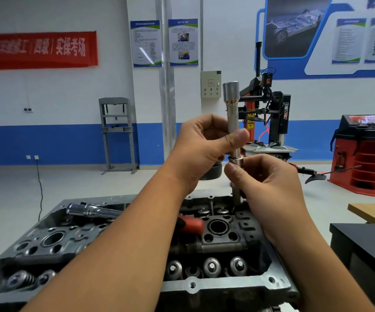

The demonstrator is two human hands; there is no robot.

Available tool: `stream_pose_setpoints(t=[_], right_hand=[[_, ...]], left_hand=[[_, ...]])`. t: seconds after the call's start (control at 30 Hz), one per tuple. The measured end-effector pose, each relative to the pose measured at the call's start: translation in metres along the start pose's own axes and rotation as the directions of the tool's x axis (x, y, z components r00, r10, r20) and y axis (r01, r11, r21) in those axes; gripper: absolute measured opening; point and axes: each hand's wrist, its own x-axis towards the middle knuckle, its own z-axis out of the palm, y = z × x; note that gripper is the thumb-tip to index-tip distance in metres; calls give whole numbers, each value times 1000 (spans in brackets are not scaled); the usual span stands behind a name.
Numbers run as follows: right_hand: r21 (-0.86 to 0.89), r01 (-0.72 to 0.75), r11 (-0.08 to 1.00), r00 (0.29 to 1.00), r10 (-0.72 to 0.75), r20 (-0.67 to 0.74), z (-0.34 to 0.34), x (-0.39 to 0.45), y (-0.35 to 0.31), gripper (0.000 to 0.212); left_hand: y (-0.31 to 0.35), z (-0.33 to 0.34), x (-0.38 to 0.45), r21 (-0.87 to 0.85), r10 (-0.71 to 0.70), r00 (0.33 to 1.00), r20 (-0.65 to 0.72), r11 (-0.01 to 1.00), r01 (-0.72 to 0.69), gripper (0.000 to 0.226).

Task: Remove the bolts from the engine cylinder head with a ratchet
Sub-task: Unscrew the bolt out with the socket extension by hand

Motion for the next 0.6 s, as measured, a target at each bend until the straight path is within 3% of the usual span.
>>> stream_pose_setpoints(t=[0.13,0.27,0.4,0.5,0.6], right_hand=[[10,-10,1000,1000,10,28,1,0,0,10],[54,-27,998,998,24,49,2,-1,-4,10],[43,-11,999,1000,12,-18,-1,0,-2,20],[18,4,1000,1000,-4,-8,0,1,0,9],[36,-6,999,1000,6,2,1,0,-1,11]], left_hand=[[0,2,0,-43,-61,991,123,997,67,17],[1,2,-1,-2,-33,996,82,999,33,7],[0,0,0,3,-10,1000,-1,1000,10,29],[-1,2,0,-3,-50,995,88,999,50,14],[-1,2,0,-37,-95,980,175,994,103,24]])
